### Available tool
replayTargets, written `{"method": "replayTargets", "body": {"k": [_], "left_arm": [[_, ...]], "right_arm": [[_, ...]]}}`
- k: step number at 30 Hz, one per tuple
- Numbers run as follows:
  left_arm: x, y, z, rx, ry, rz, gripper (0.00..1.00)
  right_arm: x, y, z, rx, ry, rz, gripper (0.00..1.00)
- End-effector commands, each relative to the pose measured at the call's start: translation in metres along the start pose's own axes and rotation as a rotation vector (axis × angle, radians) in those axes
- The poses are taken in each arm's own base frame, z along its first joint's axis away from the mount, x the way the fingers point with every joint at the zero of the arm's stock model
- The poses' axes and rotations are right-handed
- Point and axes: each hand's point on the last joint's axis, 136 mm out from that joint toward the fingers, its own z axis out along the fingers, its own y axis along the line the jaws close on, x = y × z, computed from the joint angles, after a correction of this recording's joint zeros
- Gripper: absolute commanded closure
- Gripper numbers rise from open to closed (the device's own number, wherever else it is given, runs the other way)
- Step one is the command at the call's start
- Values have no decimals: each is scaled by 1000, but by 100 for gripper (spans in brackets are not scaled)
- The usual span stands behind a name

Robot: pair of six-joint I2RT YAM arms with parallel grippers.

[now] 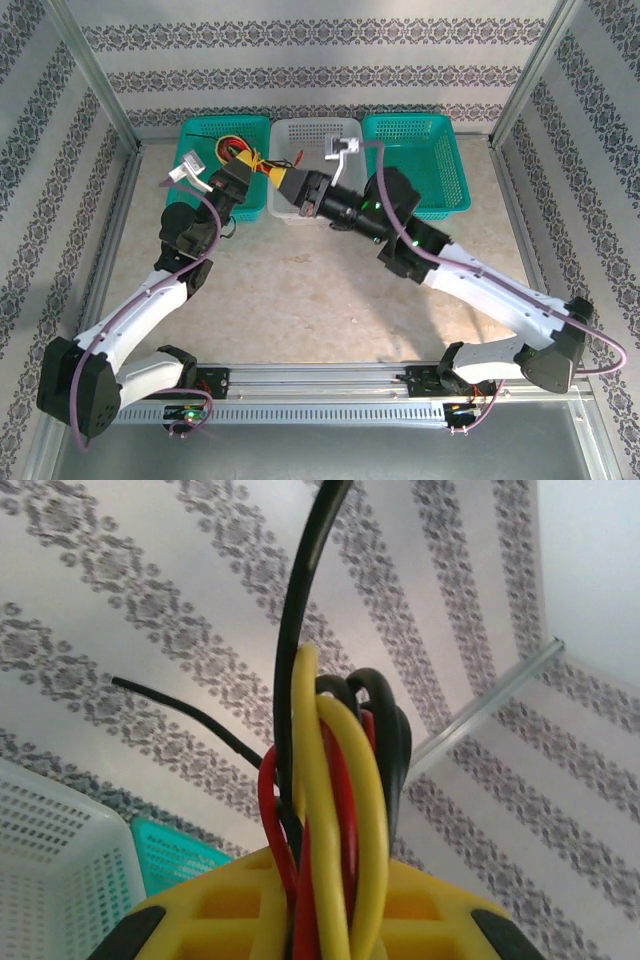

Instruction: Untangle the cables

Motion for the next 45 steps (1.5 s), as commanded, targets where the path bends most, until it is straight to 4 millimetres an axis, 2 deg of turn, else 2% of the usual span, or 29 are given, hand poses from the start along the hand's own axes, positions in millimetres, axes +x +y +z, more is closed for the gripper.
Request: {"method": "replayTargets", "body": {"k": [1, 3, 6, 9, 13, 14, 17, 21, 23, 25, 28, 30, 31, 33, 35, 38, 41, 43, 45], "left_arm": [[29, 20, -13, -74, 138, 85, 100], [40, 11, -22, -15, 200, 100, 100], [60, -10, -32, 112, 313, 76, 100], [68, -43, -40, 285, 387, -26, 100], [53, -97, -46, 517, 428, -171, 100], [47, -109, -48, 560, 423, -188, 100], [24, -141, -52, 641, 393, -193, 100], [-2, -174, -59, 731, 350, -188, 100], [-11, -183, -60, 766, 324, -203, 100], [-20, -186, -59, 777, 284, -209, 100], [-27, -184, -54, 759, 229, -177, 100], [-37, -172, -46, 689, 149, -142, 100], [-48, -156, -40, 595, 73, -115, 100], [-68, -120, -36, 358, -82, -9, 100], [-89, -96, -40, 178, -202, 87, 100], [-110, -86, -37, 166, -318, 51, 100], [-113, -78, -26, 189, -351, -3, 100], [-113, -69, -24, 163, -373, 16, 100], [-112, -57, -25, 117, -399, 60, 100]], "right_arm": [[-36, 48, -22, 4, 20, -247, 100], [-60, 49, -24, 61, 11, -312, 100], [-92, 33, -26, 175, 0, -347, 100], [-118, -9, -35, 339, 16, -317, 100], [-141, -52, -45, 387, 5, -234, 100], [-144, -61, -47, 396, 5, -229, 100], [-142, -106, -50, 436, 16, -155, 100], [-114, -153, -39, 393, 27, -57, 100], [-102, -173, -37, 360, -3, -4, 100], [-86, -192, -35, 319, -28, 75, 100], [-58, -205, -30, 263, -30, 160, 100], [-35, -208, -29, 247, -24, 188, 100], [-24, -208, -30, 241, -27, 200, 100], [2, -203, -31, 227, -24, 220, 100], [31, -198, -29, 216, -8, 233, 100], [76, -190, -22, 212, 51, 248, 100], [107, -173, -13, 174, 92, 276, 100], [118, -154, -7, 125, 122, 282, 100], [119, -136, -5, 86, 130, 272, 100]]}}
